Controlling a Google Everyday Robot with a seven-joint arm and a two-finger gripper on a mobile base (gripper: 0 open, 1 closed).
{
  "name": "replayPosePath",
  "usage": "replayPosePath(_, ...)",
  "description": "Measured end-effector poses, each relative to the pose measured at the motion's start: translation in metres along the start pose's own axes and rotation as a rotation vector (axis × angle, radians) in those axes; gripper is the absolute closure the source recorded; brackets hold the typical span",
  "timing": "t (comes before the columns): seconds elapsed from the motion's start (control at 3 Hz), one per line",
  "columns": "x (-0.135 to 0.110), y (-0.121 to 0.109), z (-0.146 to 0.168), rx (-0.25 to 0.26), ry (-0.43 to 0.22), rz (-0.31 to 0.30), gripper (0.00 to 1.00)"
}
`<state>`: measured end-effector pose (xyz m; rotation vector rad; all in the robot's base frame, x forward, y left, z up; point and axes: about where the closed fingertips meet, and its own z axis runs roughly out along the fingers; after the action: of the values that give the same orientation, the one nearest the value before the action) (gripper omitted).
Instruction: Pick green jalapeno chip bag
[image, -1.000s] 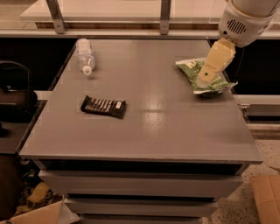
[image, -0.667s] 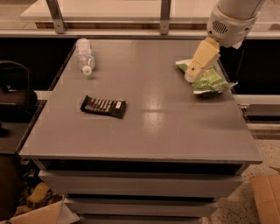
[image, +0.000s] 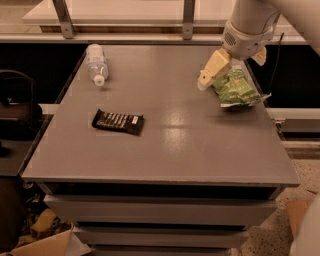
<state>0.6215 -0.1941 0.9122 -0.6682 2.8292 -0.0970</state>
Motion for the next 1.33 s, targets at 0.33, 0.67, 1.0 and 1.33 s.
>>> replayPosePath(0.33,-0.013,-0.004,0.022,0.000,0.015,0.046,0.00)
replayPosePath(0.67,-0.019,-0.006,0.043,-0.005,0.041,0.066,0.00)
replayPosePath(1.0,-0.018,-0.005,0.065,-0.022,0.074,0.077,0.00)
replayPosePath(1.33,-0.014,-0.005,0.078,-0.032,0.100,0.085,0.16)
